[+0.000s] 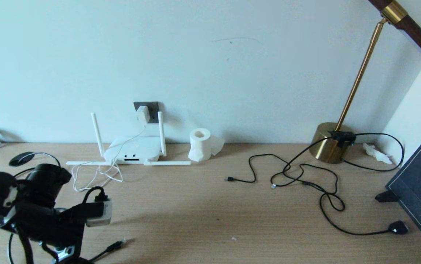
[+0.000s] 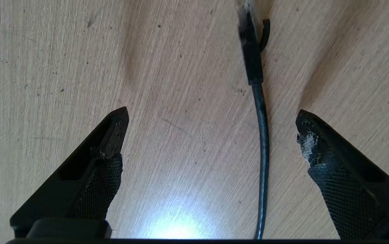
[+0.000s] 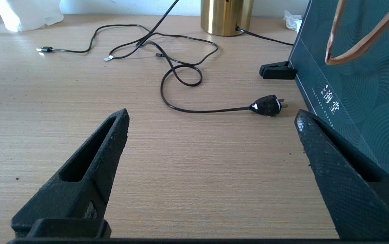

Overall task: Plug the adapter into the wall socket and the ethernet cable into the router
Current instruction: Plug plug into socket

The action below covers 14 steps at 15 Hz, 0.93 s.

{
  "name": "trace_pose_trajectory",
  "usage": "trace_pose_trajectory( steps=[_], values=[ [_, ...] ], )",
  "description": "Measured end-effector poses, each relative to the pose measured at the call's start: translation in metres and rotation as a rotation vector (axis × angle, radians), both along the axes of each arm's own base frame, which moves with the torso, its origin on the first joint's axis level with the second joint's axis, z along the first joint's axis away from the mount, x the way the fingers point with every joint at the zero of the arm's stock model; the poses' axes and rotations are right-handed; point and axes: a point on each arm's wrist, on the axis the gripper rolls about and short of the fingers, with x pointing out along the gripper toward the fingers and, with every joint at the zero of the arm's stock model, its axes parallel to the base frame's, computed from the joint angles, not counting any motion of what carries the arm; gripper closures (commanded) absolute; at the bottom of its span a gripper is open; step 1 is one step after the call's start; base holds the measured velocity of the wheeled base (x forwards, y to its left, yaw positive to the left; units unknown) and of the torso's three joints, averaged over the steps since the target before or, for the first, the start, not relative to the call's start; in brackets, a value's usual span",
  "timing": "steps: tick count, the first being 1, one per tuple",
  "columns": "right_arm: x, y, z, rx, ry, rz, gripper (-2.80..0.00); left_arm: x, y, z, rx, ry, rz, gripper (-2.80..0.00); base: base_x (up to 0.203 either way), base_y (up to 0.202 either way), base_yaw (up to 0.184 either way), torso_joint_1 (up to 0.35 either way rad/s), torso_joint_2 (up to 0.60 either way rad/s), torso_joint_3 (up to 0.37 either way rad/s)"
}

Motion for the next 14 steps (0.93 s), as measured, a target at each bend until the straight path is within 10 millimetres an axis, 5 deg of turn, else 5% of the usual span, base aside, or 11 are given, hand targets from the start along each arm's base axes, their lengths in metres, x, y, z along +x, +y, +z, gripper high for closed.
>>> trace_pose_trajectory(
  steps=[7, 8, 14],
  values=[
    [0.0, 0.0, 0.0, 0.0, 0.0, 0.0, -2.8, 0.0027, -0.0014, -0.0037, -0.005, 0.014, -0.002, -2.8, 0.0, 0.0, 0.0, 0.0, 0.0, 0.0],
    [0.0, 0.0, 0.0, 0.0, 0.0, 0.0, -2.8, 0.003, -0.0015, -0.0043, -0.011, 0.015, -0.004, 0.0, 0.0, 0.0, 0.0, 0.0, 0.0, 0.0],
    [0.0, 0.0, 0.0, 0.0, 0.0, 0.0, -2.8, 0.004, -0.0018, -0.0073, -0.02, 0.028, -0.003, 0.0, 0.0, 0.0, 0.0, 0.0, 0.0, 0.0]
  ],
)
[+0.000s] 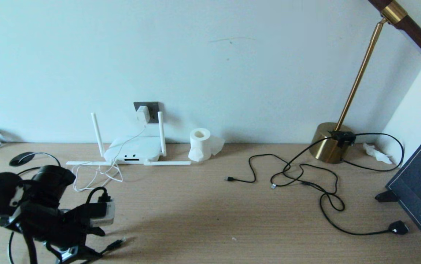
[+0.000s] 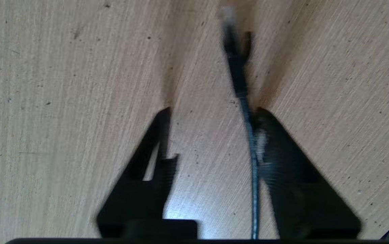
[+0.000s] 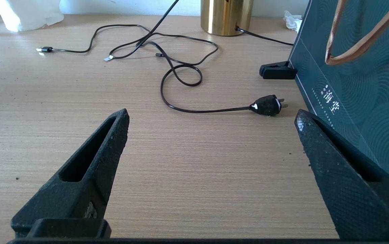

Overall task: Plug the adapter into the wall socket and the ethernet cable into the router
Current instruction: Plug plug into socket, then hand it to the other hand

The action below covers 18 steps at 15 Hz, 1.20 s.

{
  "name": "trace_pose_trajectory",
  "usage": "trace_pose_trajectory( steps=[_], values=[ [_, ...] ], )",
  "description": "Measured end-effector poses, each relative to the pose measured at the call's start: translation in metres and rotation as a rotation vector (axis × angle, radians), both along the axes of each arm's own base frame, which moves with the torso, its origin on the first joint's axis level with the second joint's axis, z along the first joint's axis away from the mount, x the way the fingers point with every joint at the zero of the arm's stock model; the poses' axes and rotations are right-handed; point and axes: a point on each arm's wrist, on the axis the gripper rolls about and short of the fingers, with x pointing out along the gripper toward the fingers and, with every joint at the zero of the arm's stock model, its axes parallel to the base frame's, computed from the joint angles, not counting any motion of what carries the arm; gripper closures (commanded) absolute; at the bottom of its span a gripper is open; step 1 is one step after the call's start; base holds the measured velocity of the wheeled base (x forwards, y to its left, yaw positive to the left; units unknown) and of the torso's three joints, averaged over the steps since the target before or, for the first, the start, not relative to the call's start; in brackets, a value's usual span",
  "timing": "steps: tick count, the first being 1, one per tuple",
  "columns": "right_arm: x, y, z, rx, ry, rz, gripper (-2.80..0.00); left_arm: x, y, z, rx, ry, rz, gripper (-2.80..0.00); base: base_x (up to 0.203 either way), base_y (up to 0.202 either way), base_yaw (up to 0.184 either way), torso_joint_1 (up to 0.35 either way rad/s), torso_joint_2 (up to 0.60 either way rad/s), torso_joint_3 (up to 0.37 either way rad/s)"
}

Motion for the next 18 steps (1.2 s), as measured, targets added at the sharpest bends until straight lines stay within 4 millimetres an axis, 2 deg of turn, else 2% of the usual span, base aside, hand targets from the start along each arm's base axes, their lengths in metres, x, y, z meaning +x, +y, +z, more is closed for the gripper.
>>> trace_pose_trajectory(
  steps=[8, 10, 12, 14, 16, 18],
  values=[
    [0.0, 0.0, 0.0, 0.0, 0.0, 0.0, -2.8, -0.005, -0.002, 0.0, 0.0, 0.006, -0.009, 0.0, 0.0, 0.0, 0.0, 0.0, 0.0, 0.0],
    [0.0, 0.0, 0.0, 0.0, 0.0, 0.0, -2.8, -0.009, -0.004, 0.005, -0.015, -0.015, -0.019, 0.0, 0.0, 0.0, 0.0, 0.0, 0.0, 0.0],
    [0.0, 0.0, 0.0, 0.0, 0.0, 0.0, -2.8, -0.015, -0.008, 0.02, -0.074, -0.079, -0.05, 0.0, 0.0, 0.0, 0.0, 0.0, 0.0, 0.0],
    [0.0, 0.0, 0.0, 0.0, 0.0, 0.0, -2.8, -0.024, -0.018, 0.044, -0.13, -0.176, -0.093, 0.0, 0.0, 0.0, 0.0, 0.0, 0.0, 0.0],
    [0.0, 0.0, 0.0, 0.0, 0.0, 0.0, -2.8, -0.034, -0.042, 0.074, -0.186, -0.282, -0.159, 0.0, 0.0, 0.0, 0.0, 0.0, 0.0, 0.0],
    [0.0, 0.0, 0.0, 0.0, 0.0, 0.0, -2.8, -0.051, -0.078, 0.105, -0.265, -0.364, -0.241, 0.0, 0.0, 0.0, 0.0, 0.0, 0.0, 0.0]
  ],
)
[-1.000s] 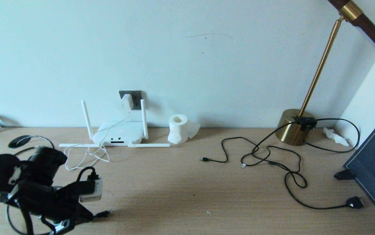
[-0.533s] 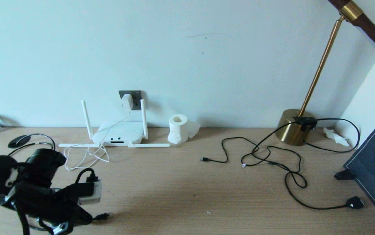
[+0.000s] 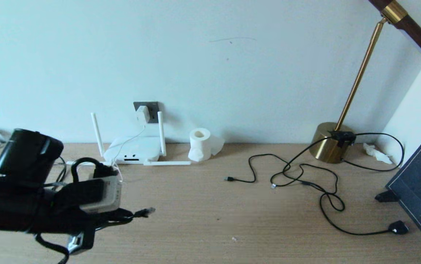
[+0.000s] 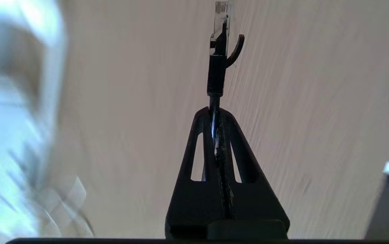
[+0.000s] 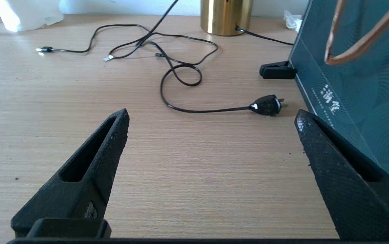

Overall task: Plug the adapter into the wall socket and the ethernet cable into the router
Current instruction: Hand it to the other hand

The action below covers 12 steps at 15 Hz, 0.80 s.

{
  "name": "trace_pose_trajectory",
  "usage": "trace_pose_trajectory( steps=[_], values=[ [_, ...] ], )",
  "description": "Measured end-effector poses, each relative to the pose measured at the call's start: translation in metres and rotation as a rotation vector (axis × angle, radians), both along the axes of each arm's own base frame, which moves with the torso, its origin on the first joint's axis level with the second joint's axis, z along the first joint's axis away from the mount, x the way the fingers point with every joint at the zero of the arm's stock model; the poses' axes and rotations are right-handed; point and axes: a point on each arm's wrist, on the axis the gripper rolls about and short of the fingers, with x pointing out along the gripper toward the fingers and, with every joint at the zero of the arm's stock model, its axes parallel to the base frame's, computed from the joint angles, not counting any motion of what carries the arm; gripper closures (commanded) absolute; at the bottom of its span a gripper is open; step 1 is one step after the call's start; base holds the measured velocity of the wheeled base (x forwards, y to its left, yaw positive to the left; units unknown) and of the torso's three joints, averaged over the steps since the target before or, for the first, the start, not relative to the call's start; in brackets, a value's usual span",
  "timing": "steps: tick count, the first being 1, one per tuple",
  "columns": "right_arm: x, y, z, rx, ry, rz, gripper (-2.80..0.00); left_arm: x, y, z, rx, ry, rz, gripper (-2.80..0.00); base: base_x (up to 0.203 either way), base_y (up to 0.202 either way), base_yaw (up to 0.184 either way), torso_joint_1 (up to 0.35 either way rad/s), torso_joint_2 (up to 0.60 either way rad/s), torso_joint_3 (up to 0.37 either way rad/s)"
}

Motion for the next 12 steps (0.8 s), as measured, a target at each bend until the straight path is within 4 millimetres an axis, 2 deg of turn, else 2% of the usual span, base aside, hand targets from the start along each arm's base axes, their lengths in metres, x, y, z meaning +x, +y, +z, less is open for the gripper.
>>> trace_pose_trajectory(
  steps=[3, 5, 8, 10, 12],
  values=[
    [0.0, 0.0, 0.0, 0.0, 0.0, 0.0, -2.8, -0.032, -0.039, 0.035, -0.097, -0.122, -0.047, 0.0, 0.0, 0.0, 0.0, 0.0, 0.0, 0.0],
    [0.0, 0.0, 0.0, -0.012, 0.0, 0.001, -2.8, -0.052, -0.046, 0.036, -0.12, -0.177, -0.035, 0.0, 0.0, 0.0, 0.0, 0.0, 0.0, 0.0],
    [0.0, 0.0, 0.001, -0.075, -0.003, 0.01, -2.8, -0.072, -0.039, 0.024, -0.113, -0.206, -0.016, 0.0, 0.0, 0.0, 0.0, 0.0, 0.0, 0.0],
    [-0.005, 0.001, 0.02, -0.067, -0.059, 0.042, -2.8, -0.079, -0.034, 0.021, -0.113, -0.206, 0.018, 0.0, 0.0, 0.0, 0.0, 0.0, 0.0, 0.0],
    [-0.006, 0.002, 0.051, -0.022, -0.08, 0.086, -2.8, -0.077, -0.035, 0.021, -0.125, -0.197, 0.061, 0.0, 0.0, 0.0, 0.0, 0.0, 0.0, 0.0]
  ],
)
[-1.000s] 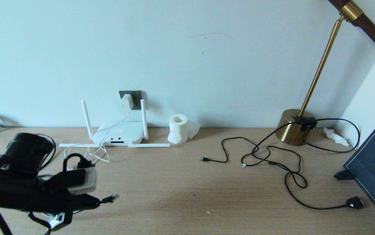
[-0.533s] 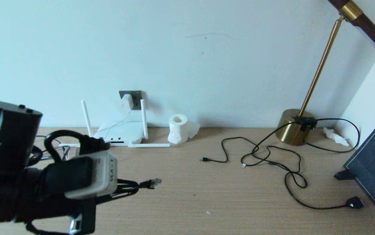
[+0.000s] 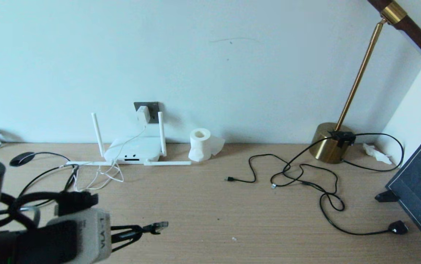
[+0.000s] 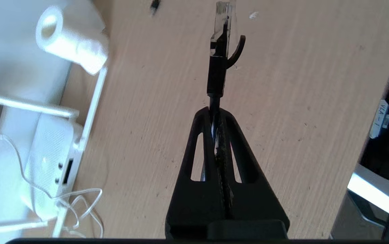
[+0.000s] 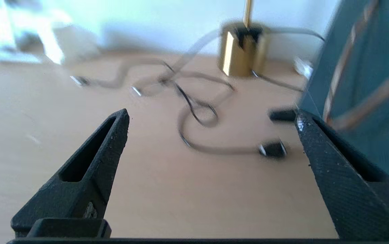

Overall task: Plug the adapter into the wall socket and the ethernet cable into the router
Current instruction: Hand it to the other hand

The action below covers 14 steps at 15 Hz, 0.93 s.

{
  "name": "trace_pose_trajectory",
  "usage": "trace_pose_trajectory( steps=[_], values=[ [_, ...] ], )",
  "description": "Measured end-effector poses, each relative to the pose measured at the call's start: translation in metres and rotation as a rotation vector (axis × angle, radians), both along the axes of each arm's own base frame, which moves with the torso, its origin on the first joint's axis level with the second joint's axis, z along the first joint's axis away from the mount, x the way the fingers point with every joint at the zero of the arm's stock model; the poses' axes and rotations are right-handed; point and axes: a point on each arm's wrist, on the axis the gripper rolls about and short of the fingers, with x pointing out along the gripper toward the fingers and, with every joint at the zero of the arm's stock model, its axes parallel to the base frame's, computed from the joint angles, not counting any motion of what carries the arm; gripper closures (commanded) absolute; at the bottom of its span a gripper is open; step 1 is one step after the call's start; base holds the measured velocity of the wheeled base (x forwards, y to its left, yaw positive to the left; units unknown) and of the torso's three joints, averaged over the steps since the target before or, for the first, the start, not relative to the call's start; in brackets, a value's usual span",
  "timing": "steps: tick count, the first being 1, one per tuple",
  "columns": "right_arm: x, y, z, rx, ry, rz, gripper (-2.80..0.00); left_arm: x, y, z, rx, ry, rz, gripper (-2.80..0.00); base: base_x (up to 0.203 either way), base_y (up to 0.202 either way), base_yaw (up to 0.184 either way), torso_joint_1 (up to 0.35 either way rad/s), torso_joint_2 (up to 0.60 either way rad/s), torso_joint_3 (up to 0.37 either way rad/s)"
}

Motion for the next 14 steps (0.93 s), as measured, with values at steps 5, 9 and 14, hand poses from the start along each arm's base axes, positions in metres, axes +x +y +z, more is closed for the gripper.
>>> trace_pose_trajectory(
  steps=[5, 9, 14],
  values=[
    [0.049, 0.007, 0.09, 0.077, 0.149, 0.337, -2.8, 0.036, -0.02, 0.021, -0.007, -0.06, 0.092, 0.0, 0.0, 0.0, 0.0, 0.0, 0.0, 0.0],
    [0.126, 0.027, 0.125, 0.146, 0.366, 0.717, -2.8, 0.074, -0.041, 0.041, -0.028, -0.097, 0.115, 0.0, 0.0, 0.0, 0.0, 0.0, 0.0, 0.0],
    [0.208, 0.093, 0.139, 0.197, 0.547, 0.803, -2.8, 0.106, -0.062, 0.054, -0.004, -0.156, 0.126, 0.0, 0.0, 0.0, 0.0, 0.0, 0.0, 0.0]
  ],
)
